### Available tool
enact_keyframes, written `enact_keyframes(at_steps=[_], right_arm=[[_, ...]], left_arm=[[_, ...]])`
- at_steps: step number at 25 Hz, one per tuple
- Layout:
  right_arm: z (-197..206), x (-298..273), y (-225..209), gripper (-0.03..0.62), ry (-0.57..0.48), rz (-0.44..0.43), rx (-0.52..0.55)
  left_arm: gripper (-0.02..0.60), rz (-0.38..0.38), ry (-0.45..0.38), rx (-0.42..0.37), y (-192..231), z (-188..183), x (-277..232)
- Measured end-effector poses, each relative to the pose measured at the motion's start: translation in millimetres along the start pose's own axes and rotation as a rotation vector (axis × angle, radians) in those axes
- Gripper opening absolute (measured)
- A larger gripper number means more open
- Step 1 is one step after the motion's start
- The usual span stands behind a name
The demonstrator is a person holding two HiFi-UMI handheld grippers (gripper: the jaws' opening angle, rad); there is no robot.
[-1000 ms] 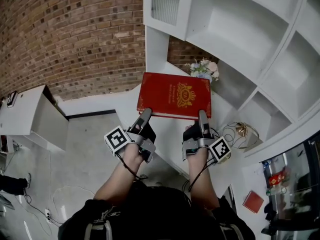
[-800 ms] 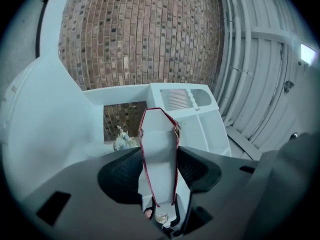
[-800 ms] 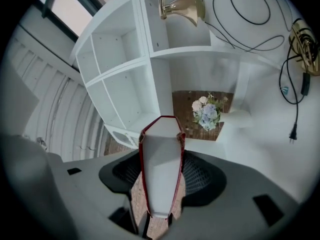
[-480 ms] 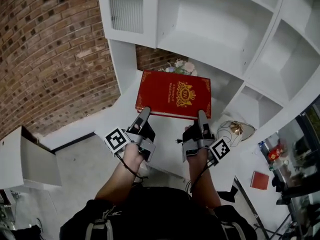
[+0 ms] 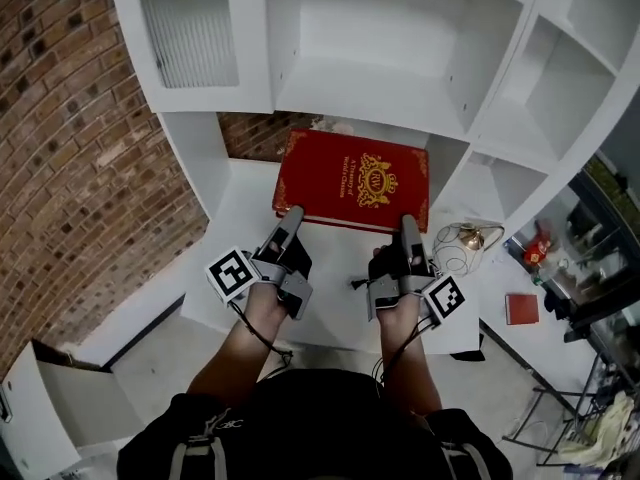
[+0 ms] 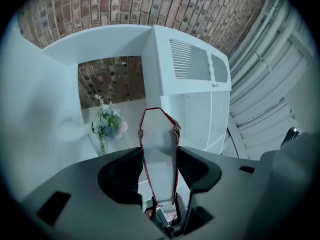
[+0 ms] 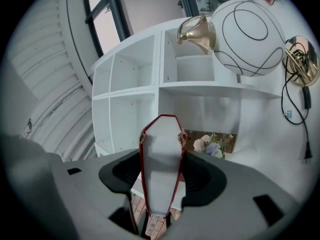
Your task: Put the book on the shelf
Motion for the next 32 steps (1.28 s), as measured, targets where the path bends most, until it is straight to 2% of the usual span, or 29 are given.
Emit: enact_keyframes(at_steps=[11,20,27,32], right_arm=[[-15.2,0.5,27.8,0.265,-0.066,-0.068,0.079],[-28.1,-37.7,52.8,0.264,-0.026,-0.16,0.079],[-37.6,-77.9,57.5,0.264,-0.035,-0.119,0.083],[-43.5,-97.2,55.6,0.268,-0.048,-0.09,0.083]], left_arm=[[0.23,0.09,0.061,0.009,-18.5,1.8,-24.6],[0.23,0.147,0.023,-0.07,-43.8,-16.5,-47.1],[0.235,0.122,-0.018,-0.085,-40.7,-33.8,-78.5],[0.236,0.07,-0.035,-0.145,-33.2,-44.4,-97.3]])
Point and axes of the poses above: the fingertips, and each gripper's own axes: x backward along the fingers, y to its left, z out of its underside, the point moved 7 cm from there along x, backward along the fingers, and after that the axes turned 4 degrees about -x, right-handed, at the moved point
